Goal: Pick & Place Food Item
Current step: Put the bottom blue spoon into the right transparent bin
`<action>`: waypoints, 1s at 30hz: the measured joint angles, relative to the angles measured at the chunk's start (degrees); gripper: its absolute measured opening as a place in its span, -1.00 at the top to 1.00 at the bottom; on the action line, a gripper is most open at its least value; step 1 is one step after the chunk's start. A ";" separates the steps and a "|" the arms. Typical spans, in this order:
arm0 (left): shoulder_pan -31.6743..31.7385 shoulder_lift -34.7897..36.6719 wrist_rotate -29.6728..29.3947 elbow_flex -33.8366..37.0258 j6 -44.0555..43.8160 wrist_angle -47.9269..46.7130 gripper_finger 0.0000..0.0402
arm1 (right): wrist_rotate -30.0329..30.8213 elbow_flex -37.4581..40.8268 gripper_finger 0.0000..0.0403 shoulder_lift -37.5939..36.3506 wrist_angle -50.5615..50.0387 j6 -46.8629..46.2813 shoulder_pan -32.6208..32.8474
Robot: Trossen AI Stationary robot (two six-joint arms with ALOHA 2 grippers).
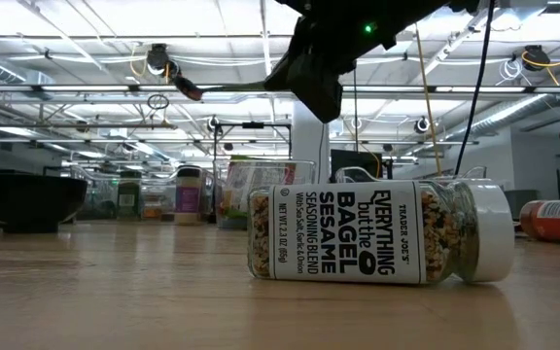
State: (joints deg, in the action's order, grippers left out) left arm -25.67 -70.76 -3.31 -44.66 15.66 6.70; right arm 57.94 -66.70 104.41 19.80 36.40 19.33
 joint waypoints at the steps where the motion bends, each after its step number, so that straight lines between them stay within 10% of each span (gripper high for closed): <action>1: -0.10 0.00 -0.24 0.00 -0.45 -0.17 0.07 | 0.72 0.00 1.00 -0.15 -0.21 0.07 0.00; 7: 0.42 0.00 0.46 0.82 -2.41 0.27 0.07 | 3.43 0.05 1.00 -3.14 -9.90 -5.41 -0.22; 16: 8.32 -0.42 16.76 13.15 -4.20 23.59 0.07 | 3.81 0.07 1.00 -14.81 -33.72 -18.11 -3.44; 30: 14.29 -0.39 17.02 20.65 -5.64 25.20 0.07 | -7.59 0.07 1.00 -36.47 -66.06 -41.50 -15.49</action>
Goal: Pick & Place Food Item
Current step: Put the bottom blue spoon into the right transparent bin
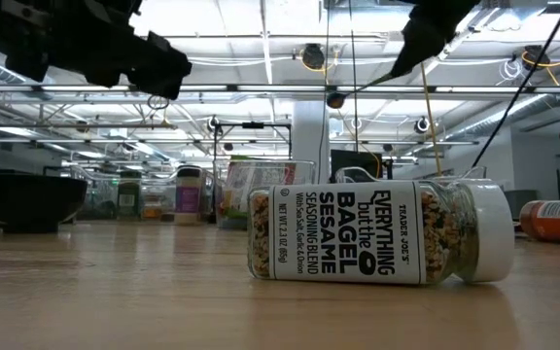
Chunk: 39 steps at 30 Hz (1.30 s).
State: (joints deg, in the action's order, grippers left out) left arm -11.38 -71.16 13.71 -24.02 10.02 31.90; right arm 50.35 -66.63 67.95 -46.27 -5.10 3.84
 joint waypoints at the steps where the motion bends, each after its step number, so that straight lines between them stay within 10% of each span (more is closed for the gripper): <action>1: 0.26 0.00 -0.04 0.12 -0.02 -0.22 0.07 | -1.16 0.00 1.00 -0.83 -1.44 -1.03 -1.01; 9: 1.18 0.00 -0.05 0.12 -0.02 -0.46 0.07 | -11.11 5.56 1.00 -5.56 -3.82 -6.23 -12.45; 27: 1.18 0.00 -0.08 0.12 1.54 -0.85 0.07 | -41.26 29.05 1.00 -6.76 28.40 2.88 -43.71; 39: 2.99 0.00 -0.15 0.12 1.33 -0.32 0.07 | -49.34 30.23 1.00 -4.02 29.92 -1.13 -50.75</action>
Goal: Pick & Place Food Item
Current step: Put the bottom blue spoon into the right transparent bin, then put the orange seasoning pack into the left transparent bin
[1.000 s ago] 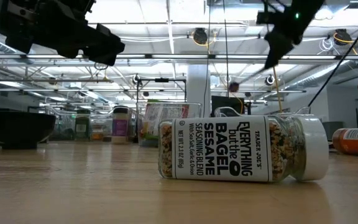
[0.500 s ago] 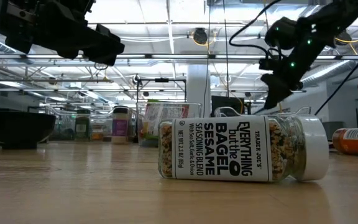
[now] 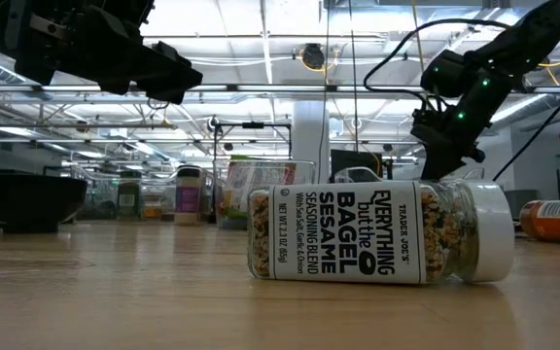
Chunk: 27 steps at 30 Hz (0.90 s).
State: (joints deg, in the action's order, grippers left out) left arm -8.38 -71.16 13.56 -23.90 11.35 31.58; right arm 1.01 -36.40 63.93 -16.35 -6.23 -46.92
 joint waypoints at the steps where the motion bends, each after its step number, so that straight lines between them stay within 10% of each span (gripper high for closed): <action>1: 0.10 0.00 0.00 0.00 -0.11 -0.01 0.07 | 0.03 0.00 1.00 0.41 0.27 -0.01 -0.01; 27: 0.11 0.00 0.04 -0.02 -0.04 -1.54 0.07 | 0.40 0.00 0.63 4.26 4.89 -0.64 0.24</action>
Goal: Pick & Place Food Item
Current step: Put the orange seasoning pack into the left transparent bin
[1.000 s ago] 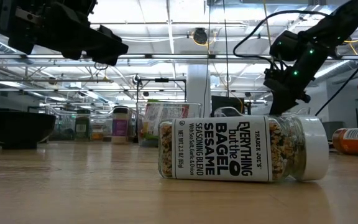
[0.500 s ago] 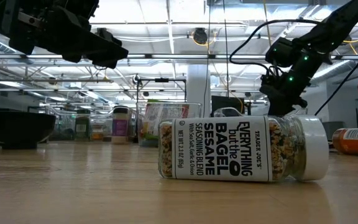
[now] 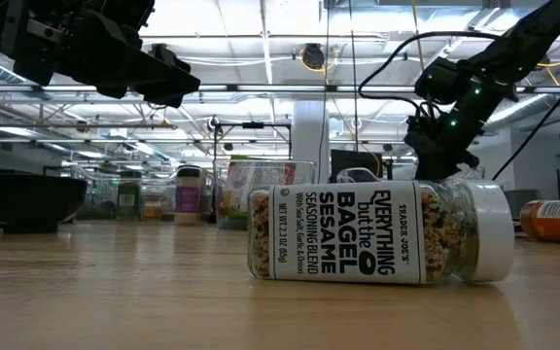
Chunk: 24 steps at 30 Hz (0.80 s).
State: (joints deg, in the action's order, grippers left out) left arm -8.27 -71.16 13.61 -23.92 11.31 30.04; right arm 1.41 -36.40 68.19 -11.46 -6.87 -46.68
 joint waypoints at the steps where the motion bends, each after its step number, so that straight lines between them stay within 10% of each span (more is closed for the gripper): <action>1: 0.00 0.00 0.00 0.00 0.02 0.00 0.07 | -0.03 0.00 0.61 -0.20 0.75 0.05 0.26; 14: 0.00 0.00 -4.90 -0.02 -1.14 -0.37 0.07 | -12.83 0.00 0.47 -12.25 14.33 0.65 9.74; 24: 0.00 0.00 -5.28 -0.02 0.18 -0.30 0.07 | -17.95 0.00 0.33 -9.26 29.83 -5.32 32.39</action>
State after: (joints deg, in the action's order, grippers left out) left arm -8.27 -71.16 8.33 -23.94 11.49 29.74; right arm -16.54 -36.40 58.93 18.37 -12.20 -14.28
